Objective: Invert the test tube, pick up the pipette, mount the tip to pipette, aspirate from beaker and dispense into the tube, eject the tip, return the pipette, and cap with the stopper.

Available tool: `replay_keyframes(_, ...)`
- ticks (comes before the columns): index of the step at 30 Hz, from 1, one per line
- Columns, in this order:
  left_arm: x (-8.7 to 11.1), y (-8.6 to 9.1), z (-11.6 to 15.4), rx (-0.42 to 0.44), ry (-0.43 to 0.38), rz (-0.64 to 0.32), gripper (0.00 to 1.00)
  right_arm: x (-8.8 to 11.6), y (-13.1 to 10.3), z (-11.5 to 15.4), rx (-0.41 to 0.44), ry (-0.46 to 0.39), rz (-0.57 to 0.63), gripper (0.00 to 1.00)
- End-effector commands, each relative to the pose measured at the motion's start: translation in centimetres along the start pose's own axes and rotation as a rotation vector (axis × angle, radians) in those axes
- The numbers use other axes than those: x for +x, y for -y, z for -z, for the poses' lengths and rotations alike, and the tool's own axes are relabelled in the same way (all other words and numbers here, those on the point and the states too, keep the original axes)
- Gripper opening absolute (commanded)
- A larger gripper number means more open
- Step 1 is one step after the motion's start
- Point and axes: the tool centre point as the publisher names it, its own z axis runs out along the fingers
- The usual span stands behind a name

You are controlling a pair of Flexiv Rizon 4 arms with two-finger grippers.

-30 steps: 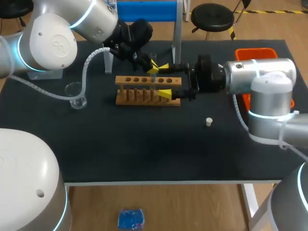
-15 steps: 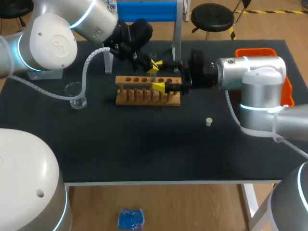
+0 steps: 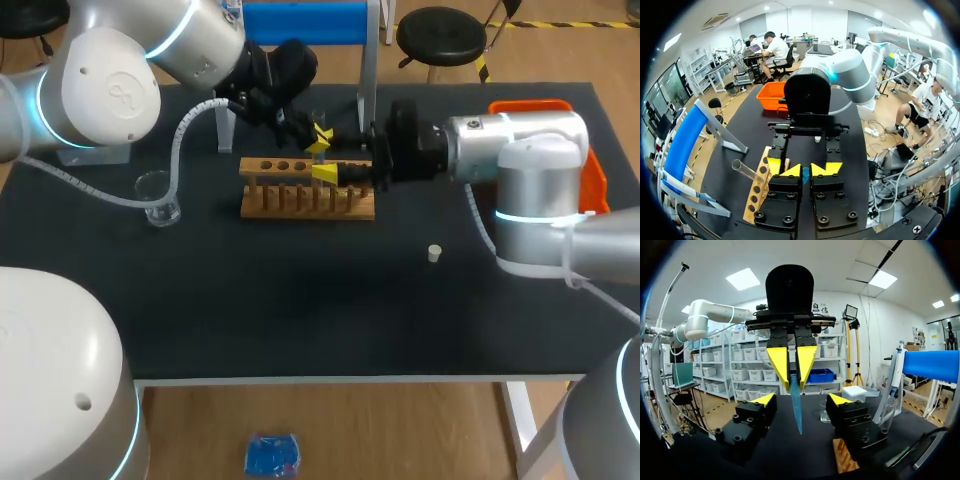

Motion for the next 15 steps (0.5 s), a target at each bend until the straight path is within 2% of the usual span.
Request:
replay_keyframes(1,-0.08,0.05,0.07,-0.004,-0.003,0.000,0.00,0.04,0.03,-0.12,-0.003,-0.001,0.003,0.47)
replay_keyframes(4,-0.08,0.05,0.07,-0.004,-0.003,0.000,0.00,0.08,-0.03,-0.19,-0.006,-0.004,0.005,0.44)
replay_keyframes(7,-0.08,0.05,0.07,-0.004,-0.003,0.000,0.00,0.11,-0.10,-0.25,-0.009,-0.008,0.005,0.35)
replay_keyframes(13,-0.08,0.05,0.07,-0.004,-0.003,0.000,0.00,0.21,-0.15,-0.32,-0.013,-0.012,0.005,0.35)
replay_keyframes(15,-0.08,0.05,0.07,-0.004,-0.003,0.000,0.00,0.23,-0.17,-0.33,-0.014,-0.014,0.006,0.31)
